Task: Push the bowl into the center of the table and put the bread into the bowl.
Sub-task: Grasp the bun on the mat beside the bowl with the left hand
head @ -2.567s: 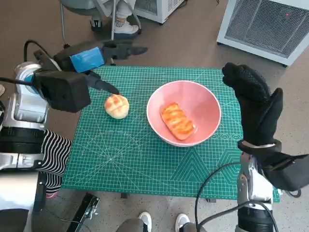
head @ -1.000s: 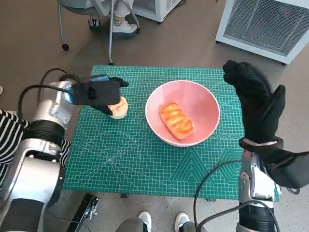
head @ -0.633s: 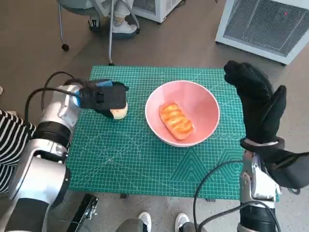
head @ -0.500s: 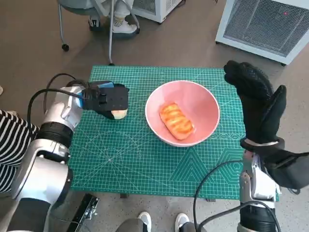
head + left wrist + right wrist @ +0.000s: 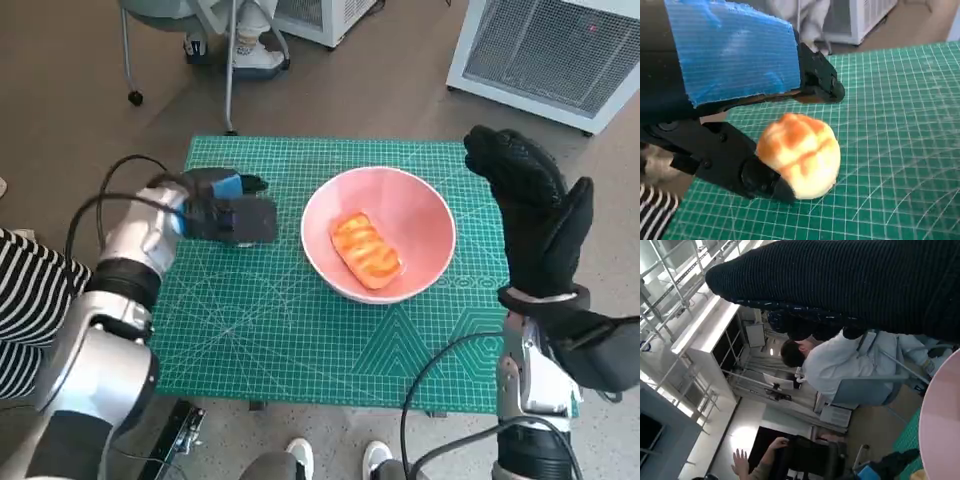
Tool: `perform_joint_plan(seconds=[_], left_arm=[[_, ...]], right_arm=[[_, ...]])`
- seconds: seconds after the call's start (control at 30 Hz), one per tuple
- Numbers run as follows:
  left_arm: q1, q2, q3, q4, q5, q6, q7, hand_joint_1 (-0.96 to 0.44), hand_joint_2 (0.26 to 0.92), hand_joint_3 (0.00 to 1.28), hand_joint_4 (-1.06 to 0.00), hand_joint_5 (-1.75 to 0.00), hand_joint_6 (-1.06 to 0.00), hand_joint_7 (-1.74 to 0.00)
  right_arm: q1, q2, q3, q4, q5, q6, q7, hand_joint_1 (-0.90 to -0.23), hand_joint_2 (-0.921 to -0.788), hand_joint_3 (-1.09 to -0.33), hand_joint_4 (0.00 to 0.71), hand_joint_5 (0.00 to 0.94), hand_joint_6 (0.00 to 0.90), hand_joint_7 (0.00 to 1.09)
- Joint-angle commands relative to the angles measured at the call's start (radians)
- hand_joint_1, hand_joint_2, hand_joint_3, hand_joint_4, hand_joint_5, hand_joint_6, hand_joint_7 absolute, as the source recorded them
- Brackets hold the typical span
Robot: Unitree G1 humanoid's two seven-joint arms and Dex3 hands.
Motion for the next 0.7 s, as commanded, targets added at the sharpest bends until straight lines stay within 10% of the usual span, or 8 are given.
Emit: perform_joint_plan(seconds=[0.03,0.1,0.2,0.37,0.7], left_arm=[[0.013,-0.002,-0.022,0.018,0.028,-0.006,0.026,0.02,0.861,0.01,-0.83,-0.13,-0.78,-0.09],[0.013,-0.002,-0.03,0.02,0.036,-0.003,0.03,0.19,0.89,0.06,-0.74,-0.68,-0.82,-0.12],[0.013,-0.001,-0.037,0.023,0.042,-0.001,0.033,0.06,0.911,0.1,-0.71,-1.01,-0.61,-0.89],[0.011,0.004,-0.047,0.026,0.047,-0.003,0.035,0.01,0.919,0.1,-0.7,-1.15,-0.56,-1.16],[0.008,0.014,-0.046,0.027,0.05,-0.003,0.043,0.0,0.92,0.08,-0.7,-1.17,-0.58,-1.18]], right_arm=[[0.027,-0.005,-0.002,-0.001,-0.018,0.01,-0.008,-0.712,-0.921,-0.667,0.196,0.0,0.123,0.4],[0.028,-0.005,-0.001,-0.001,-0.02,0.01,-0.01,-0.713,-0.921,-0.667,0.195,0.0,0.122,0.4],[0.029,-0.004,-0.001,-0.002,-0.022,0.008,-0.012,-0.713,-0.921,-0.667,0.193,0.0,0.122,0.4],[0.027,-0.005,-0.002,0.001,-0.023,0.006,-0.013,-0.712,-0.921,-0.666,0.193,0.0,0.122,0.4],[0.024,-0.001,-0.002,0.011,-0.025,-0.001,-0.013,-0.71,-0.921,-0.665,0.193,0.0,0.124,0.4]])
